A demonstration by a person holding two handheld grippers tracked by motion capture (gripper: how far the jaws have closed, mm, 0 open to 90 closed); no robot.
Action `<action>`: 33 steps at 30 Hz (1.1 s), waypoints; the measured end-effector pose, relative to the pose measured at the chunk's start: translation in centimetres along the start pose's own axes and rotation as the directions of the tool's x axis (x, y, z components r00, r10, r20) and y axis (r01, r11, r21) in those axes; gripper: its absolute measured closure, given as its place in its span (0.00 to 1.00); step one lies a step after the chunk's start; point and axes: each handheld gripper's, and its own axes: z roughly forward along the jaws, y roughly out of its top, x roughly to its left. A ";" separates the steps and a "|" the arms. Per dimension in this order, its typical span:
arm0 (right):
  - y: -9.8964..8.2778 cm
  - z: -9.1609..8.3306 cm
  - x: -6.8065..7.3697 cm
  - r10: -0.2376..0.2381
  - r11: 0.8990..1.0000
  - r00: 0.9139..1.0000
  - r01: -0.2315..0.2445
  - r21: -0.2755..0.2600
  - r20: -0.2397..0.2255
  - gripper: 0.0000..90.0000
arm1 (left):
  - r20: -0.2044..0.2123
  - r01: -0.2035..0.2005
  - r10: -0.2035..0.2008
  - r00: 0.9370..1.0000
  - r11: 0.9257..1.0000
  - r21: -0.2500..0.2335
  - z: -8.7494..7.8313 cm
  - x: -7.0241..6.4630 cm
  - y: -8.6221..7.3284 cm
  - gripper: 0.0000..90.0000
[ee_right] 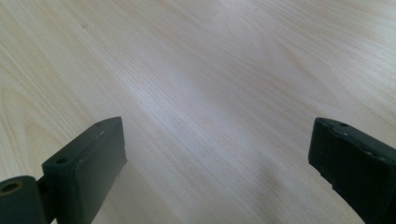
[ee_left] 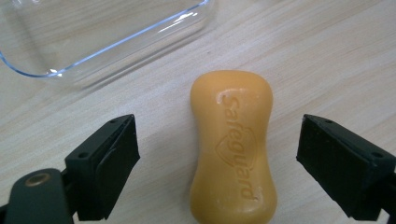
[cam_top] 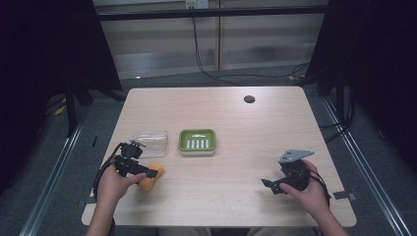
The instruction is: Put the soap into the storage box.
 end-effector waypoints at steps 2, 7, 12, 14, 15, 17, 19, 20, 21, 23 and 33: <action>0.0 -0.1 -0.1 -0.001 1.000 1.000 0.001 -0.007 0.004 0.04 | -0.027 -0.001 0.001 1.000 1.000 -0.001 0.2 0.0 -0.1 0.13; 0.2 0.0 0.0 0.001 1.000 1.000 -0.001 -0.010 0.000 0.04 | -0.023 0.029 -0.029 0.999 1.000 -0.001 0.3 0.2 -0.2 0.13; 0.2 0.2 0.1 -0.004 1.000 1.000 0.004 -0.006 -0.005 0.04 | -0.020 0.050 -0.050 0.999 0.999 0.012 0.4 0.2 -0.2 0.14; 0.1 0.1 0.1 0.000 1.000 1.000 0.000 -0.008 -0.004 0.04 | -0.010 0.065 -0.064 0.998 0.998 0.010 0.5 0.0 -0.1 0.15; 0.1 0.1 0.1 0.000 1.000 1.000 0.000 -0.008 -0.004 0.04 | -0.013 0.059 -0.059 0.998 0.998 0.005 0.6 -0.1 0.0 0.15; 0.0 -0.1 0.0 0.001 1.000 1.000 -0.001 -0.005 -0.001 0.04 | -0.036 0.052 -0.051 0.998 0.998 0.018 0.8 -0.4 0.1 0.17; -0.1 -0.2 0.0 0.005 1.000 1.000 -0.005 -0.009 0.004 0.04 | -0.022 0.057 -0.057 0.998 0.998 0.020 1.0 -0.5 0.2 0.18; -0.1 -0.3 -0.1 0.002 1.000 1.000 -0.002 -0.012 0.006 0.04 | -0.009 0.065 -0.065 0.998 0.998 0.017 1.2 -0.6 0.3 0.22; -0.1 -0.3 -0.1 0.002 1.000 1.000 -0.002 -0.012 0.006 0.04 | -0.025 0.058 -0.057 0.998 0.998 0.012 1.3 -0.6 0.2 0.22; -0.1 -0.4 -0.1 0.009 1.000 1.000 -0.009 -0.014 0.004 0.04 | -0.034 0.047 -0.046 0.998 0.999 0.017 1.6 -0.5 0.3 0.22; -0.1 -0.4 -0.1 0.005 1.000 1.000 -0.005 -0.010 0.010 0.04 | -0.034 0.047 -0.045 0.998 0.997 0.061 2.7 -0.7 0.1 0.27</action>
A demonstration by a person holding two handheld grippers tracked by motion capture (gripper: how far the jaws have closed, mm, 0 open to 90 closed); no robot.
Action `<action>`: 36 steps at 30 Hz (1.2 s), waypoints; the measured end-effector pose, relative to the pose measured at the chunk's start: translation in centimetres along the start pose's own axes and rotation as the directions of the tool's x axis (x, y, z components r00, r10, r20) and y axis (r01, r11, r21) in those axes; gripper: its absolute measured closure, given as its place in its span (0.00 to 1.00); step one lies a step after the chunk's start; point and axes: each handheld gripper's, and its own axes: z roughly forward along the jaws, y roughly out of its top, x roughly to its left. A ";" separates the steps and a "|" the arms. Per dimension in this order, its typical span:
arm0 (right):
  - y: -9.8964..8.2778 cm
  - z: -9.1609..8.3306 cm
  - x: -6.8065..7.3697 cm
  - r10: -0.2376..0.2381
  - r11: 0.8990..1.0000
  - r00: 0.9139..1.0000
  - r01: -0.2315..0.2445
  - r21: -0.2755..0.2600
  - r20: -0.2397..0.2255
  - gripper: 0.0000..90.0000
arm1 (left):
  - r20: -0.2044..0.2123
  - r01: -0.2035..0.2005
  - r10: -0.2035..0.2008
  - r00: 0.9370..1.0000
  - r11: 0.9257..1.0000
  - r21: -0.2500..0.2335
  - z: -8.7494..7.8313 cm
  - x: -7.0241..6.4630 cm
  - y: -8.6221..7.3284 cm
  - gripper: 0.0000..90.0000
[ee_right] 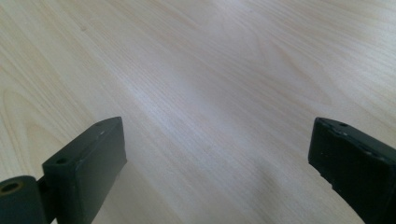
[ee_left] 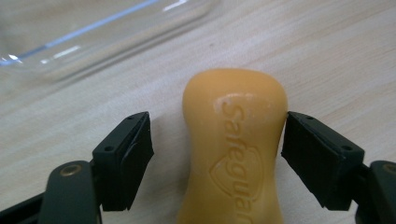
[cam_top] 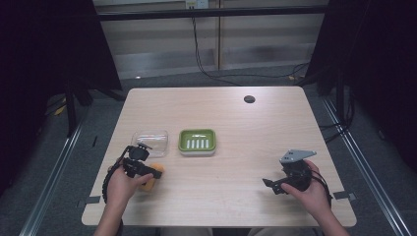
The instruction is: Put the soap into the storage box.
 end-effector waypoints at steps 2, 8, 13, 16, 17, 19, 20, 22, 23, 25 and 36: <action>0.0 0.0 0.1 0.005 1.000 1.000 -0.005 0.004 -0.002 0.04 | -0.010 0.003 -0.003 1.000 1.000 0.020 0.3 -0.1 0.0 0.28; 0.0 0.0 0.0 0.006 1.000 1.000 -0.006 0.002 -0.003 0.04 | -0.021 -0.023 0.024 0.999 0.998 0.051 0.2 -0.7 0.2 0.40; 0.0 -0.1 0.1 0.006 1.000 1.000 -0.006 0.003 0.003 0.04 | -0.036 0.002 0.001 0.999 0.997 0.082 0.2 -1.0 0.4 0.44; 0.0 0.0 0.1 0.003 1.000 1.000 -0.003 0.004 0.002 0.04 | -0.052 0.006 -0.001 0.999 0.995 0.103 0.0 -1.1 0.5 0.53; 0.0 0.0 0.1 0.006 1.000 1.000 -0.006 0.008 0.000 0.04 | -0.049 0.004 0.001 0.999 0.994 0.106 0.1 -1.1 0.6 0.53; 0.0 0.0 0.1 0.001 1.000 1.000 -0.001 0.007 -0.002 0.04 | -0.059 0.027 -0.020 0.998 0.993 0.119 0.1 -1.2 0.7 0.53; 0.0 0.1 0.1 0.002 1.000 1.000 -0.002 0.005 -0.005 0.04 | -0.065 0.025 -0.017 0.998 0.992 0.125 0.1 -1.2 0.8 0.54; 0.0 0.1 0.1 0.003 1.000 1.000 -0.003 0.006 -0.002 0.04 | -0.064 0.029 -0.020 0.998 0.991 0.127 0.1 -1.2 0.9 0.54; 0.0 0.0 0.0 0.005 1.000 1.000 -0.005 0.006 -0.001 0.04 | -0.062 0.028 -0.020 0.998 0.991 0.131 0.1 -1.2 0.9 0.54; 0.0 0.0 0.0 0.004 1.000 1.000 -0.004 0.002 0.003 0.04 | -0.055 0.032 -0.025 0.998 0.990 0.134 0.1 -1.2 0.9 0.54; -0.2 -0.2 -0.4 0.013 1.000 1.000 -0.013 -0.010 0.005 0.04 | -0.008 0.004 -0.003 1.000 0.994 0.112 -0.8 -1.4 1.2 0.55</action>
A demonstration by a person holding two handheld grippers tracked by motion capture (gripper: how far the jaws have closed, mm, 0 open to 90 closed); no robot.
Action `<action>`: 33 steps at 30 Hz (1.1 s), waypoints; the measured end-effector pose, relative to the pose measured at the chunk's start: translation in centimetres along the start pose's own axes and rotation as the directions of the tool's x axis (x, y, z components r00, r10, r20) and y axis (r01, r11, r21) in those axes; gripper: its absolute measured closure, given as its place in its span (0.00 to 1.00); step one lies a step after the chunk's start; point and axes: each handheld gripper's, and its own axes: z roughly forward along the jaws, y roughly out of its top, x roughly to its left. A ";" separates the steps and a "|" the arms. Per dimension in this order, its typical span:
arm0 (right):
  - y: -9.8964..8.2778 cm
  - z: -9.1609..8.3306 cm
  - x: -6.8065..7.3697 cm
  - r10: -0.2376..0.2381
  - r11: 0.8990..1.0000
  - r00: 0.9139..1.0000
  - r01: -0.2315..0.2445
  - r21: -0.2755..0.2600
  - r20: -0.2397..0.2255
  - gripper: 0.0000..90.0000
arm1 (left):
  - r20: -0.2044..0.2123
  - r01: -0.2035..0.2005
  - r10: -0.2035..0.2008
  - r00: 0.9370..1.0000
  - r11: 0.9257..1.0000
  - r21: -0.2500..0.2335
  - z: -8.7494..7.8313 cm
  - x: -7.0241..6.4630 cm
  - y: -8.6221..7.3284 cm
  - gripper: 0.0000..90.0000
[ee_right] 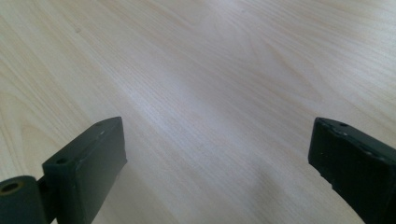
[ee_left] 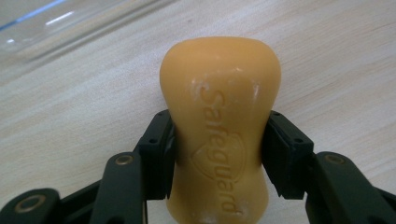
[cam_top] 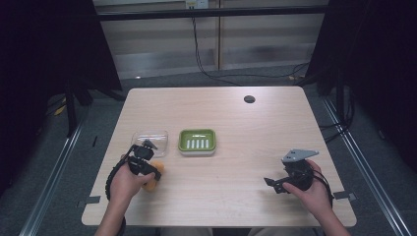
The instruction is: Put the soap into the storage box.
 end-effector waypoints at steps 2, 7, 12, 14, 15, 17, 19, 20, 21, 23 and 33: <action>0.0 0.0 0.0 0.006 1.000 1.000 -0.006 0.003 0.002 0.04 | 0.016 0.005 -0.005 1.000 1.000 -0.012 -0.2 0.0 0.0 0.55; 0.0 0.0 0.1 0.006 1.000 1.000 -0.006 0.002 -0.001 0.04 | 0.050 -0.015 0.016 0.999 0.999 -0.028 -0.7 0.0 0.3 0.55; -0.1 0.0 0.1 0.009 1.000 1.000 -0.009 0.005 0.000 0.04 | 0.069 -0.025 0.027 0.997 0.999 -0.038 -0.9 0.1 0.6 0.55; -0.1 0.0 0.0 0.006 1.000 1.000 -0.006 0.002 -0.003 0.04 | 0.076 -0.043 0.047 0.996 0.998 -0.049 -1.0 0.2 0.7 0.55; -0.1 0.0 0.0 0.007 1.000 1.000 -0.007 0.000 -0.003 0.04 | 0.077 -0.045 0.049 0.996 0.998 -0.046 -1.1 0.2 0.7 0.55; -0.1 0.0 0.0 0.009 1.000 1.000 -0.009 0.002 -0.002 0.04 | 0.081 -0.056 0.060 0.995 0.997 -0.054 -1.3 0.2 0.8 0.55; -0.1 0.0 0.0 0.005 1.000 1.000 -0.005 0.003 0.002 0.04 | 0.096 -0.052 0.059 0.994 0.996 -0.071 -1.5 0.3 0.8 0.55; -0.1 0.1 0.0 0.004 1.000 1.000 -0.004 -0.001 -0.004 0.04 | 0.110 -0.050 0.058 0.992 0.996 -0.071 -1.6 0.3 0.9 0.55; -0.1 0.0 0.1 0.006 1.000 1.000 -0.006 0.004 -0.003 0.04 | 0.106 -0.053 0.062 0.992 0.995 -0.083 -1.6 0.3 0.8 0.55; -0.1 0.0 0.1 0.009 1.000 1.000 -0.009 0.009 0.002 0.04 | 0.114 -0.055 0.064 0.991 0.995 -0.080 -1.7 0.2 0.9 0.55; -0.1 0.0 0.2 -0.003 1.000 1.000 0.003 0.006 -0.003 0.04 | 0.128 -0.060 0.072 0.989 0.994 -0.093 -2.1 0.3 1.1 0.55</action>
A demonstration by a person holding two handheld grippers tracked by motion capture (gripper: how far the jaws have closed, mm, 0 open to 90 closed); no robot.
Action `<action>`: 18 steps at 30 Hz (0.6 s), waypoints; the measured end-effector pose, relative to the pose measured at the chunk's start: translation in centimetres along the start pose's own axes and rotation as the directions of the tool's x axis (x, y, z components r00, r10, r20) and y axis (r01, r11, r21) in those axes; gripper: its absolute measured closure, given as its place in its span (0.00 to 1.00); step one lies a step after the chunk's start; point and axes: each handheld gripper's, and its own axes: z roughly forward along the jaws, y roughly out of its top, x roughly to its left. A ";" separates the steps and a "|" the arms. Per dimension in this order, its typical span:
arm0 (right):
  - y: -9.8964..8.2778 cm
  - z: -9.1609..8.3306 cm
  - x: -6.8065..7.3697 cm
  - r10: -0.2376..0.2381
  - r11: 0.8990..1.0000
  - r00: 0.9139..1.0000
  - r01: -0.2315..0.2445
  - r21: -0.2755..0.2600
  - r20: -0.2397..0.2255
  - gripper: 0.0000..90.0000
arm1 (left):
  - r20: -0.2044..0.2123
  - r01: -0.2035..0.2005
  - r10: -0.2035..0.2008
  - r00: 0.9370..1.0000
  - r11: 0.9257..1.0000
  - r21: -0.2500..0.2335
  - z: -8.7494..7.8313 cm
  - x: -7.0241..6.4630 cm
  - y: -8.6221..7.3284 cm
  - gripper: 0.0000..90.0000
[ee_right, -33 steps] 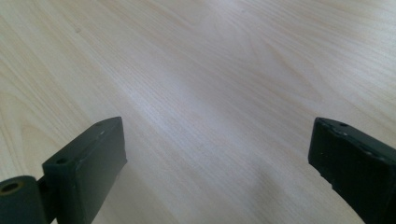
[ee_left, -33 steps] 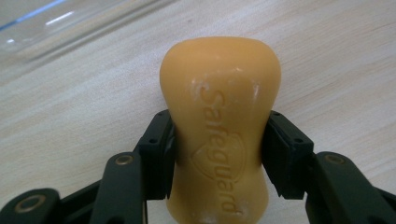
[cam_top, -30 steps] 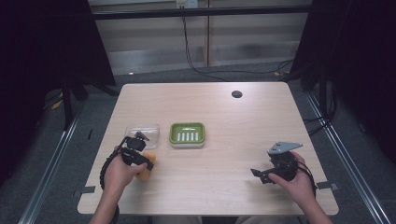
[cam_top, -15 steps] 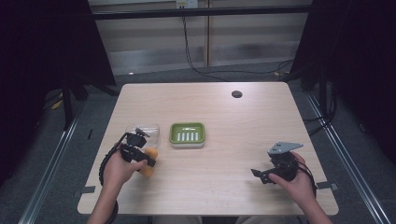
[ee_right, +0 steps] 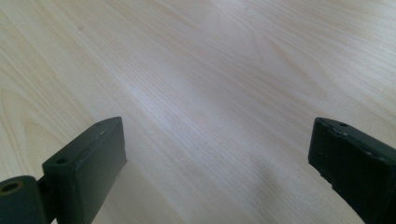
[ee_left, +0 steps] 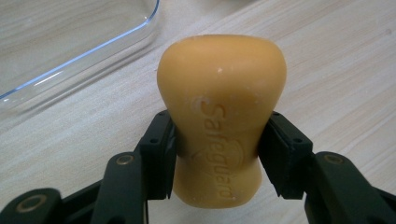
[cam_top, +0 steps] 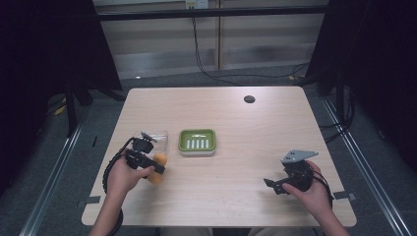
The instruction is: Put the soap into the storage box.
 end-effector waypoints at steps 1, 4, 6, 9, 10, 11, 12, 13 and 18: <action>0.0 0.0 0.0 0.003 1.000 1.000 -0.003 0.000 0.001 0.04 | 0.000 0.002 -0.002 1.000 1.000 0.000 0.0 -0.1 0.0 0.55; 0.0 -0.1 0.0 0.010 1.000 1.000 -0.010 0.004 0.005 0.04 | 0.002 -0.004 0.004 1.000 1.000 0.003 -0.1 -0.1 0.3 0.55; 0.0 -0.1 -0.1 0.004 1.000 1.000 -0.004 0.000 0.004 0.04 | -0.008 -0.013 0.013 1.000 1.000 0.001 -0.2 -0.1 0.4 0.55; 0.0 -0.1 0.0 0.006 1.000 1.000 -0.006 0.001 0.006 0.04 | -0.009 -0.016 0.016 1.000 1.000 0.002 -0.2 -0.3 0.7 0.55; 0.0 -0.1 0.0 0.005 1.000 1.000 -0.005 0.001 0.002 0.04 | -0.004 -0.011 0.011 1.000 1.000 -0.003 -0.3 -0.3 0.8 0.55; 0.0 -0.1 0.0 0.005 1.000 1.000 -0.005 0.001 0.002 0.04 | -0.004 -0.017 0.017 1.000 1.000 0.001 -0.3 -0.3 0.9 0.55; 0.0 -0.1 0.0 0.004 1.000 1.000 -0.004 0.002 0.002 0.04 | -0.009 -0.025 0.025 1.000 1.000 0.005 -0.4 -0.3 1.0 0.55; 0.0 -0.1 0.0 0.004 1.000 1.000 -0.004 0.002 0.002 0.04 | -0.011 -0.028 0.028 1.000 1.000 0.003 -0.4 -0.4 1.1 0.55; 0.0 -0.1 0.0 0.006 1.000 1.000 -0.006 0.003 0.003 0.04 | -0.015 -0.037 0.037 0.999 0.999 0.004 -0.6 -0.4 1.6 0.55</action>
